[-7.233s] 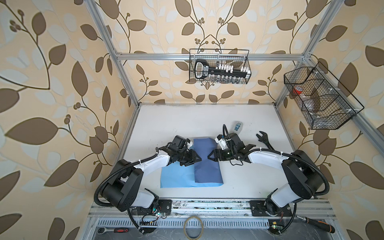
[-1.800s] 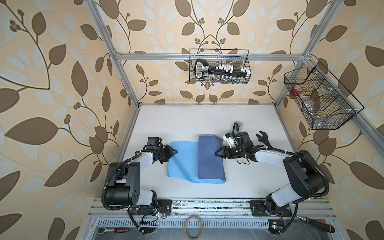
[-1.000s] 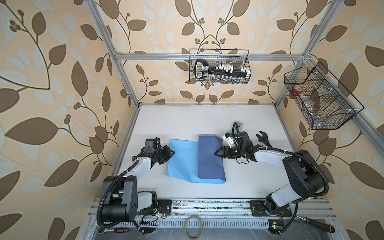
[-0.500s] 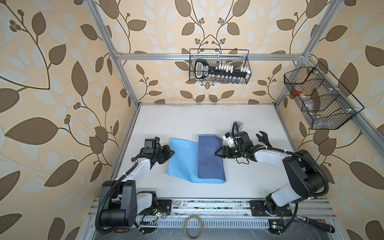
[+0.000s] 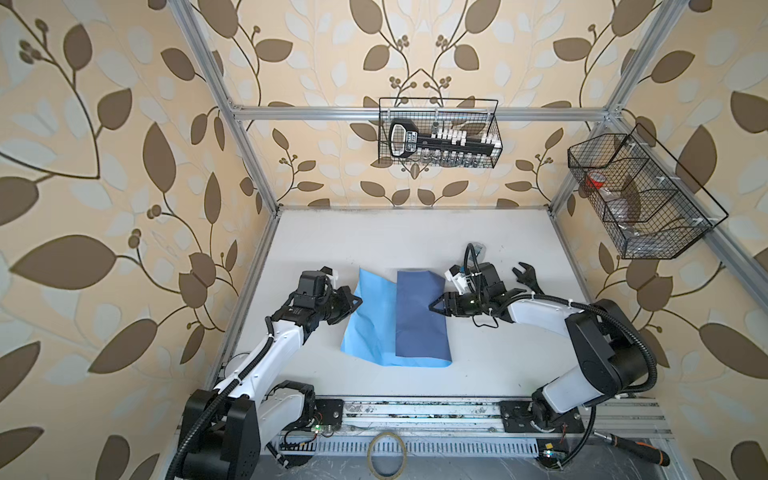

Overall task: Wrap the gift box in paper
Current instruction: 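Lift the light blue paper edge with the left gripper toward the right gripper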

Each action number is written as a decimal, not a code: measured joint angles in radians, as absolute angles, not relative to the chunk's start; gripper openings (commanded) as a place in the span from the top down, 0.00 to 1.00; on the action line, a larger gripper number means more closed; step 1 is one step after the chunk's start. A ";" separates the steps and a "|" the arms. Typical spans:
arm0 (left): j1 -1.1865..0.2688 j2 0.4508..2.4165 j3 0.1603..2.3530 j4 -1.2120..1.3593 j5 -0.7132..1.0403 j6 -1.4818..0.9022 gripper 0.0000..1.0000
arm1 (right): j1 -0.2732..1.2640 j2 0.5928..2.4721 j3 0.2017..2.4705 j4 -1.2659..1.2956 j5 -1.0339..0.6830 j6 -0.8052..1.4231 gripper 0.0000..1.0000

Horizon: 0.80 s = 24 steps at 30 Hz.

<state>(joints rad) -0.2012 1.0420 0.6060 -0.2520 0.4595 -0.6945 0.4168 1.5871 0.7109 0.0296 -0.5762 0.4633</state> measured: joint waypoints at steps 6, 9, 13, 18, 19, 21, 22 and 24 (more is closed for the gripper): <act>-0.385 1.072 0.744 -0.375 0.269 -0.710 1.00 | 0.429 1.600 0.720 0.046 -0.568 0.463 0.35; -0.476 1.129 0.820 -0.425 0.179 -0.710 1.00 | 0.430 1.600 0.720 0.046 -0.567 0.463 0.35; -0.576 1.214 0.907 -0.479 0.084 -0.709 1.00 | 0.430 1.600 0.720 0.046 -0.566 0.464 0.35; -0.673 1.306 1.003 -0.541 -0.013 -0.709 1.00 | 0.431 1.600 0.721 0.045 -0.565 0.463 0.35; -0.691 1.326 1.026 -0.556 -0.037 -0.709 1.00 | 0.431 1.600 0.721 0.045 -0.565 0.463 0.35; -0.723 1.358 1.062 -0.578 -0.070 -0.709 1.00 | 0.431 1.600 0.722 0.044 -0.565 0.463 0.35; -0.739 1.375 1.081 -0.588 -0.091 -0.709 1.00 | 0.432 1.600 0.722 0.045 -0.565 0.463 0.35; -0.766 1.404 1.113 -0.611 -0.121 -0.709 1.00 | 0.432 1.601 0.722 0.045 -0.564 0.463 0.35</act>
<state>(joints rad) -0.7662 1.4044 1.1130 -0.6109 -0.1215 -0.7090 0.4320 1.6012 0.7219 0.0448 -0.5644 0.4633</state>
